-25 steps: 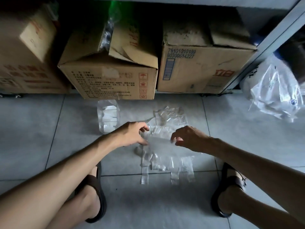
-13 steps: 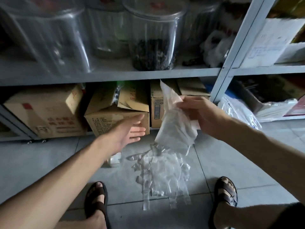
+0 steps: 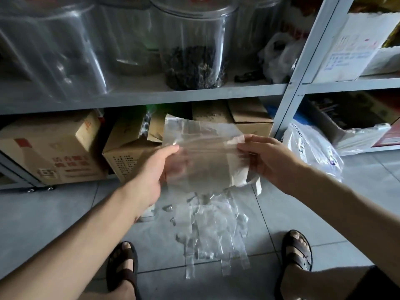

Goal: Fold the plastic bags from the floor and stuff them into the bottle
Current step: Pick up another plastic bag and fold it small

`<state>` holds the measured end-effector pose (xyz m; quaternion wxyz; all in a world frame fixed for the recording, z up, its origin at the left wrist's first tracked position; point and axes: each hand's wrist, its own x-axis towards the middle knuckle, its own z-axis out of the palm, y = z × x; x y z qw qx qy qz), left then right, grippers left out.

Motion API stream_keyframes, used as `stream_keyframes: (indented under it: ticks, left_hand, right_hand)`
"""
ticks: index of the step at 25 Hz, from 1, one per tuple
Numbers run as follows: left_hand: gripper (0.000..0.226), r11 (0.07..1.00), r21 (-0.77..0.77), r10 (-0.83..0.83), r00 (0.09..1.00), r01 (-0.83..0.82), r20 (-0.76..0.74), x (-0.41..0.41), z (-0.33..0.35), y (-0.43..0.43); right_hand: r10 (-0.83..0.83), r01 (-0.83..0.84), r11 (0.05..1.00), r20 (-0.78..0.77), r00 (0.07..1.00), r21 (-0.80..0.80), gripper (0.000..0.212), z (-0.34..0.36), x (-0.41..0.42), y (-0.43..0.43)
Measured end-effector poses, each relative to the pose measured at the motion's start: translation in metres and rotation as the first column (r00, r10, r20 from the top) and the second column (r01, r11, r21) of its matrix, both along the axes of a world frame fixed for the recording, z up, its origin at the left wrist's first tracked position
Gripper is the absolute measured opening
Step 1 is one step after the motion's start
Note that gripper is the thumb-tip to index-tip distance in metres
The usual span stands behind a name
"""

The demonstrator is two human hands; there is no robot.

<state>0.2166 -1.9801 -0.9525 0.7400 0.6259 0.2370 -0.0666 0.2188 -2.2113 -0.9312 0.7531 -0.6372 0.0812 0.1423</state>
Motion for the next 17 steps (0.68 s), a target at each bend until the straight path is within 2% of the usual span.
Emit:
stream_keyframes:
  ticks: [2,5,10,12,15,17]
  left_hand:
    - [0.007,0.979,0.205,-0.034,0.985,-0.002,0.17,0.009,0.004,0.007]
    - [0.01,0.962,0.269,-0.125,0.945,0.042,0.301,0.01,0.013,0.007]
    - [0.019,0.948,0.304,-0.196,0.929,0.097,0.315,0.013,0.017,0.002]
    - [0.02,0.953,0.29,-0.173,0.94,0.085,0.295,0.015,0.016,0.003]
    - [0.022,0.965,0.251,-0.15,0.944,0.075,0.295,0.014,0.018,0.006]
    - [0.033,0.949,0.3,-0.188,0.937,0.096,0.295,0.014,0.016,0.008]
  right_hand:
    - [0.021,-0.021,0.999,0.007,1.0,0.029,0.019,-0.001,0.0,0.0]
    - [-0.002,0.001,1.0,0.031,1.0,0.016,0.031,0.0,0.002,0.0]
    - [-0.067,0.067,0.998,0.027,0.997,0.0,0.047,-0.004,0.009,0.002]
    - [-0.087,0.087,0.996,0.033,0.996,-0.002,0.05,-0.004,0.011,0.001]
    - [-0.123,0.123,0.992,0.05,0.991,0.013,0.04,-0.001,0.012,0.004]
    - [-0.16,0.158,0.986,0.051,0.986,0.047,0.034,0.001,0.011,0.005]
